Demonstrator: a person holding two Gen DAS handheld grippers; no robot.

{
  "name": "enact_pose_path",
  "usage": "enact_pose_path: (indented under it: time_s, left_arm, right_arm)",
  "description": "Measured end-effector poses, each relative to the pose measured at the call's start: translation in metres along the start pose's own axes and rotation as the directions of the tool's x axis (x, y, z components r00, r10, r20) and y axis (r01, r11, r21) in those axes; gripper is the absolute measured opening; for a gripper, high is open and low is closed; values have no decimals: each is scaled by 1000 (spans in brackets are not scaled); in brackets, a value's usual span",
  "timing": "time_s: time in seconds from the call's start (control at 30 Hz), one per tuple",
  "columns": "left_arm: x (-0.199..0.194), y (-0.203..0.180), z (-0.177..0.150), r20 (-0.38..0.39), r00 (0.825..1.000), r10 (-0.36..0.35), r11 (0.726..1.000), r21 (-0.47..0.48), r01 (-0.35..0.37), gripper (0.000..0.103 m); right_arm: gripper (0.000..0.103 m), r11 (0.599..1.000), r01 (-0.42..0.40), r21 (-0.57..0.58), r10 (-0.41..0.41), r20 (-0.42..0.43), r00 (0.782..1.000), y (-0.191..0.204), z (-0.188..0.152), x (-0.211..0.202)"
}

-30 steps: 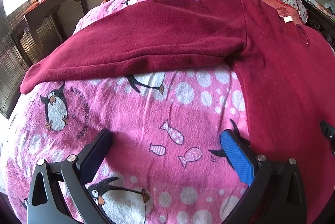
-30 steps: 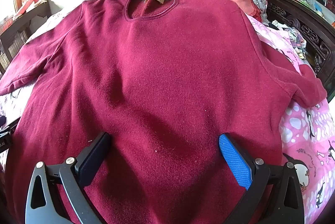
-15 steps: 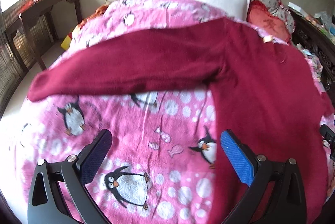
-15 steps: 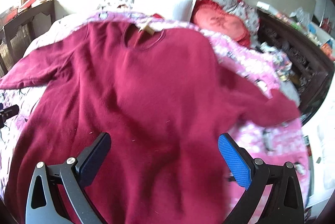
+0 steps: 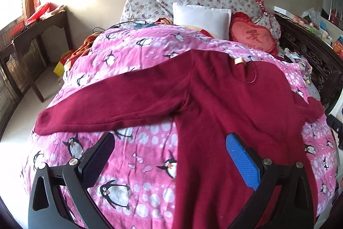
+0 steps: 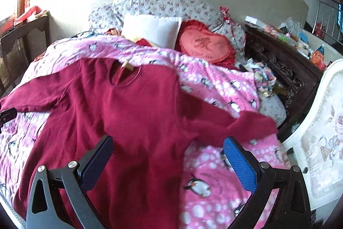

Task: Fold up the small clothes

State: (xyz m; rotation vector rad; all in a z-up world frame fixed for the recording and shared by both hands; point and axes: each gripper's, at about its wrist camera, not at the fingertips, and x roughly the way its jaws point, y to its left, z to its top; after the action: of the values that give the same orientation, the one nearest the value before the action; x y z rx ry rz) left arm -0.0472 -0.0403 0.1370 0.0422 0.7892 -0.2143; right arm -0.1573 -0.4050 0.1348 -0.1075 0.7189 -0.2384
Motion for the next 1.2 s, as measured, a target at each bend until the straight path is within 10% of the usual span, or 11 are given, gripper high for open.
enact_pose_path:
  time_s: [1.2]
  left_arm:
    - [15, -11, 16, -5, 1000, -11, 1000, -3, 11, 103]
  right_arm:
    - [103, 998, -59, 37, 59, -9, 998, 3, 11, 21]
